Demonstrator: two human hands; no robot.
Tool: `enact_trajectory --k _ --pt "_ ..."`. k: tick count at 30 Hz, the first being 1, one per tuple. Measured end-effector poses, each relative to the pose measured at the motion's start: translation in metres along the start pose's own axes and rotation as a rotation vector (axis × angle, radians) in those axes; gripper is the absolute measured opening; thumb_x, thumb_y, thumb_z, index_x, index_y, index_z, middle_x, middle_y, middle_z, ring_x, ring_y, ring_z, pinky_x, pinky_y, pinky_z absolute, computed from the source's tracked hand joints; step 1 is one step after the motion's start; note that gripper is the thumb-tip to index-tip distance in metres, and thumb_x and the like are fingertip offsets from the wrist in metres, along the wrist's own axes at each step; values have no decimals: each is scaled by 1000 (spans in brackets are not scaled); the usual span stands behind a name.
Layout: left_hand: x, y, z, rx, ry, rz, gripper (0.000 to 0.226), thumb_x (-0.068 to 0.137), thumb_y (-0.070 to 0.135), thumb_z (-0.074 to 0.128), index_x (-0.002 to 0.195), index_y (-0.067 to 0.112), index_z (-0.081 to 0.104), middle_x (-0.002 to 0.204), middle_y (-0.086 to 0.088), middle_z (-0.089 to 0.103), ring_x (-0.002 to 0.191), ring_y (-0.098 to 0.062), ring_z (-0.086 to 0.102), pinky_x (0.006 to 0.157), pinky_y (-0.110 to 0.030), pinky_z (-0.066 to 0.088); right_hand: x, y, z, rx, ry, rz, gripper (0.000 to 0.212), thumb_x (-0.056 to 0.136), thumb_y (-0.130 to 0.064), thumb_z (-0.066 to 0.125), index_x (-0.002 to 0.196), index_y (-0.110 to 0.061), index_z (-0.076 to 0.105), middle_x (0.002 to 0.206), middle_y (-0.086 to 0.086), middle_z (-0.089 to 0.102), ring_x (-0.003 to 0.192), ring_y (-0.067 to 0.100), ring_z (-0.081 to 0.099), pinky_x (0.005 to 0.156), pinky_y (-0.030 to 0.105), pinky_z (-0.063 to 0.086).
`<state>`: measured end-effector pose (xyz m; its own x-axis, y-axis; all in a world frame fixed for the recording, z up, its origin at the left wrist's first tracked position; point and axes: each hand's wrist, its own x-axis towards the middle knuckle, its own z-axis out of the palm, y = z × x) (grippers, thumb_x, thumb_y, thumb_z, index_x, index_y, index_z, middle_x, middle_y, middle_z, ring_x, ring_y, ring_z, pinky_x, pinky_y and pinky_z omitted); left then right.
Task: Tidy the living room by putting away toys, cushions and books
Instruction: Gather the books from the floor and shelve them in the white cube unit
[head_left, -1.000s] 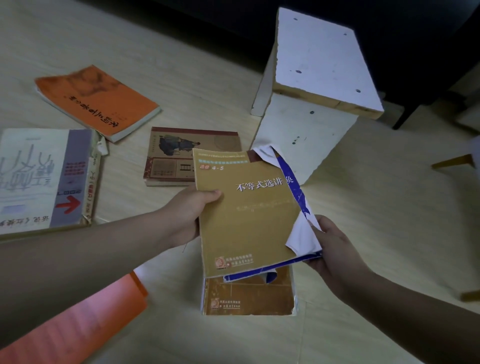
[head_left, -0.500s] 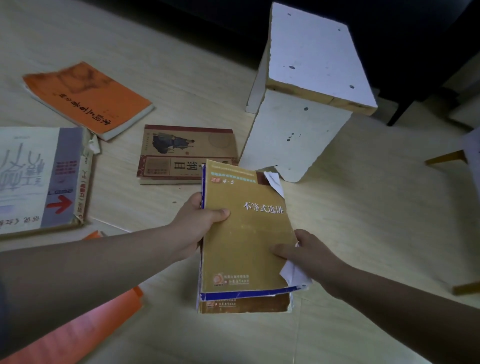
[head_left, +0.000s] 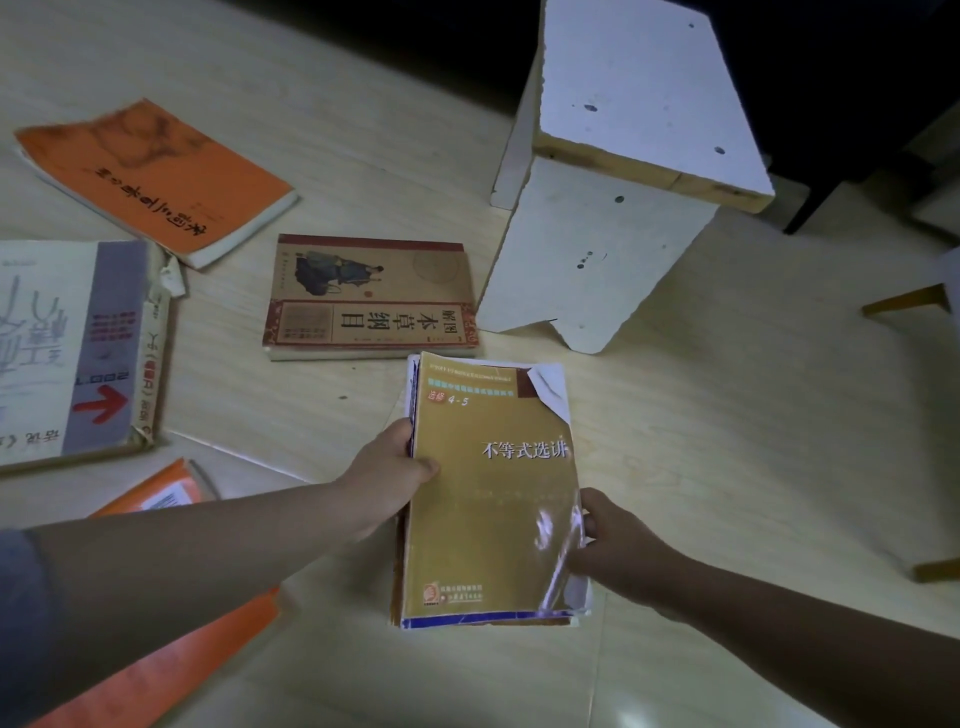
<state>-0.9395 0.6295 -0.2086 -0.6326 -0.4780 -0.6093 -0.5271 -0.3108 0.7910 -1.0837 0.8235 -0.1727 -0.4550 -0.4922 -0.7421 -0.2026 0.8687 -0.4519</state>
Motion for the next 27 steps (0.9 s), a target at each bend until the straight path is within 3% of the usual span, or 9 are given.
enact_trajectory --k 3,6,9,13,16,19,23,27 --pt "1 -7 -3 446 138 206 13 94 15 48 103 8 54 91 -8 60 82 -22 56 69 -30 45 3 5 4 -74 23 -28 45 64 -20 52 109 -14 48 106 13 63 102 34 60 86 49 53" --pt "4 -15 -13 621 193 315 10 92 18 50 96 15 59 83 -9 55 73 -21 55 71 -37 51 4 6 8 -164 50 -62 36 73 -16 55 107 -13 45 101 10 63 95 31 62 79 46 54" --pt "5 -18 -19 695 160 276 10 93 17 50 93 10 57 84 -10 48 73 -23 54 77 -39 51 6 8 13 -212 89 -96 28 78 -12 54 105 -14 44 96 6 64 87 24 63 73 38 54" --pt "3 -20 -17 783 128 312 23 97 19 43 117 7 48 96 -4 36 87 -23 51 85 -34 47 7 9 19 -263 158 -155 27 78 -18 50 106 -20 50 95 -1 61 82 14 62 70 34 55" --pt "-2 -19 -14 834 86 280 51 100 25 37 146 10 21 105 0 29 86 -14 48 83 -25 46 5 5 19 -287 117 -174 45 80 -24 51 124 -28 40 102 -4 54 90 10 51 67 22 45" --pt "-8 -17 -11 835 58 208 64 101 31 34 151 16 -4 112 -2 27 89 -11 47 85 -25 46 4 5 15 -300 88 -138 63 77 -20 57 133 -30 32 100 -2 49 92 13 47 65 18 40" --pt "-9 -16 -9 811 36 165 66 101 31 33 151 16 -8 122 -6 29 94 -11 45 92 -26 44 5 5 14 -330 79 -115 70 79 -24 57 141 -31 24 101 2 45 97 19 48 70 24 41" --pt "-8 -18 -8 732 11 123 64 101 29 36 151 16 -2 123 -7 29 98 -12 40 95 -25 39 8 7 17 -235 98 -172 68 82 -26 57 140 -36 24 105 -2 57 90 11 54 68 25 48"
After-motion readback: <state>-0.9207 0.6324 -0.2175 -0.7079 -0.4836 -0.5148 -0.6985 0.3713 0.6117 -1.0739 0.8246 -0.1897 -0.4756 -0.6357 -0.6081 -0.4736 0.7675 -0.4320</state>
